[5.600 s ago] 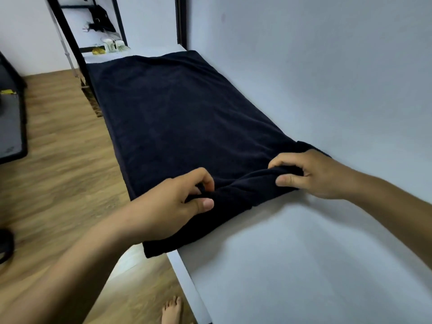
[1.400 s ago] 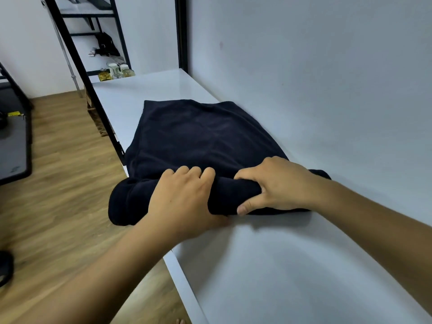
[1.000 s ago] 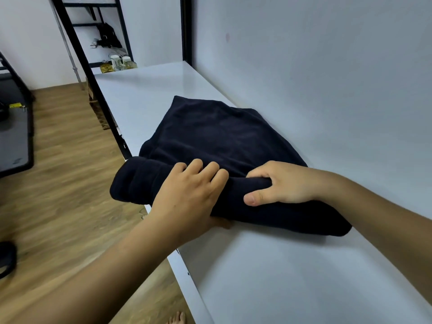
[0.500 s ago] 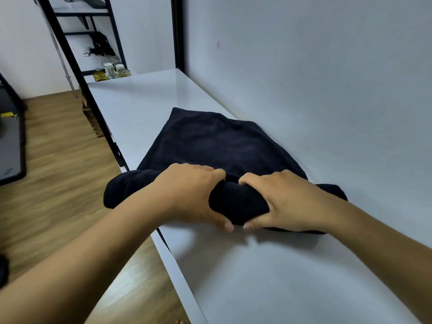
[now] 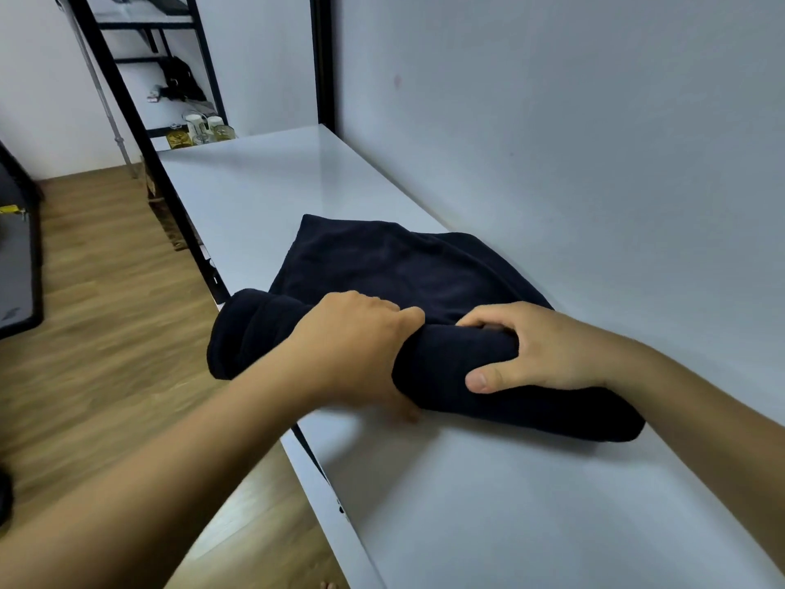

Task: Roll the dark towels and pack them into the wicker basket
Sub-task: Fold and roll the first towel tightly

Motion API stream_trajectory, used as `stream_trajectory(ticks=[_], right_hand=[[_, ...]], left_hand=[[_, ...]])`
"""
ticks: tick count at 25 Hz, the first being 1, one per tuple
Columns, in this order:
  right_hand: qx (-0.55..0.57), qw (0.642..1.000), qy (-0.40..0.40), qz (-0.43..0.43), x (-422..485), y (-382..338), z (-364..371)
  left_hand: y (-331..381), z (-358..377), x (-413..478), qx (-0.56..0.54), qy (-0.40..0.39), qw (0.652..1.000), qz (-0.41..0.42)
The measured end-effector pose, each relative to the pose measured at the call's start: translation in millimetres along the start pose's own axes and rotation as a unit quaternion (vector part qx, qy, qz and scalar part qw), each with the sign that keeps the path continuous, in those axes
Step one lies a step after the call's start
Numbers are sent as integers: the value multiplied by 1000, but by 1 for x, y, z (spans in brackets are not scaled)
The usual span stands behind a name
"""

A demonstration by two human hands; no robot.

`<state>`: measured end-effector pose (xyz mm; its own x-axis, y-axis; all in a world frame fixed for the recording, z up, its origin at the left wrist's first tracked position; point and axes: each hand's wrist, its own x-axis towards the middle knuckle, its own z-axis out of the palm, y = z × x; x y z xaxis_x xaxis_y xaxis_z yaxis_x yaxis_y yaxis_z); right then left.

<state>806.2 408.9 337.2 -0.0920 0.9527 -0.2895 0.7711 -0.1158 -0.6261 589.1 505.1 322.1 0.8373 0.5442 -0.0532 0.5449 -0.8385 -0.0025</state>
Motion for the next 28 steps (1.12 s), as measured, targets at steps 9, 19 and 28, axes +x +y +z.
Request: stream_trajectory(ticks=[9,19,28], right_hand=[[-416,903,69,82,-24,-16,23],[6,990,-121,74,4,3,-10],[-432,892,126,42,-36,-28,47]], left_hand=[[-12,-20,27,-137,-162,977,-21],[-13,-9,-7,65,-18,997,35],[-25,-29,32,-147,-211,966,7]])
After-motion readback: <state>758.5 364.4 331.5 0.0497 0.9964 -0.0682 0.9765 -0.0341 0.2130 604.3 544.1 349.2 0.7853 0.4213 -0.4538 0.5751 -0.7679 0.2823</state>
